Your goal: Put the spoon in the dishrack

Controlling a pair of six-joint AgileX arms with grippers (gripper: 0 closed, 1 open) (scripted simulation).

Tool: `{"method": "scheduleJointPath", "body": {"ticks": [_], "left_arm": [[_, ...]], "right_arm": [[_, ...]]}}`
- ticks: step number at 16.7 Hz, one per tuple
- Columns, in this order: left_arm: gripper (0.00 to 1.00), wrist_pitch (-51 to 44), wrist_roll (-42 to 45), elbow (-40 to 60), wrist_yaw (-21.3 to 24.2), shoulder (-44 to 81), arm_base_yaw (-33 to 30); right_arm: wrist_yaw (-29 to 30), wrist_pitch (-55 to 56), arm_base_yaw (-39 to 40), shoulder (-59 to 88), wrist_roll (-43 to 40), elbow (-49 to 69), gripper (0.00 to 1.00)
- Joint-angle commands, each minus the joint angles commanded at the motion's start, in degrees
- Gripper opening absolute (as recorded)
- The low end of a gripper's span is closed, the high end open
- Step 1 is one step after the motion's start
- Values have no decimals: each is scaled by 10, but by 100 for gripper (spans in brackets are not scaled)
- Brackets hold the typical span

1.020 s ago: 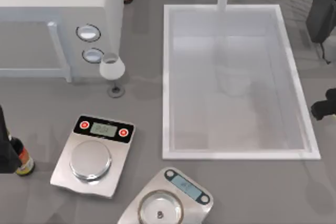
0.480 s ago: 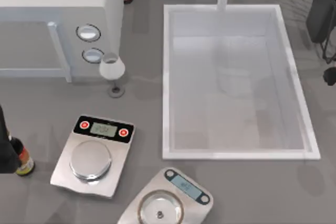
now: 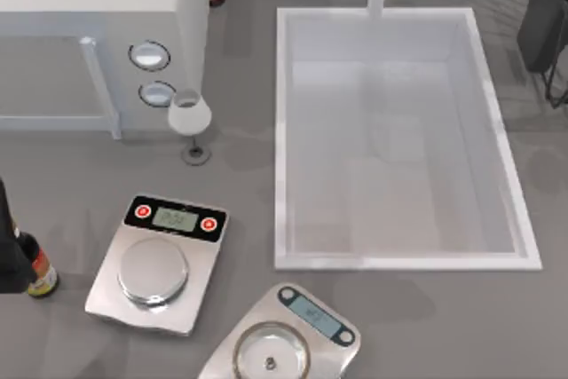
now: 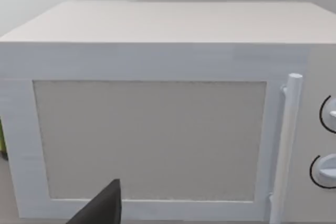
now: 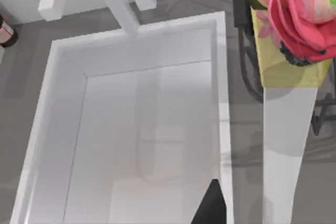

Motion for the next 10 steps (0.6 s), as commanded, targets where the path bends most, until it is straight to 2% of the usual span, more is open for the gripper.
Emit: {"method": "scheduleJointPath", "body": {"ticks": [5, 10], "left_arm": [[100, 0, 0, 0, 0, 0, 0], [100, 0, 0, 0, 0, 0, 0]], "right_arm": [[-101, 229, -170, -71, -39, -42, 0], [-155, 332, -261, -113, -58, -63, 0]]}}
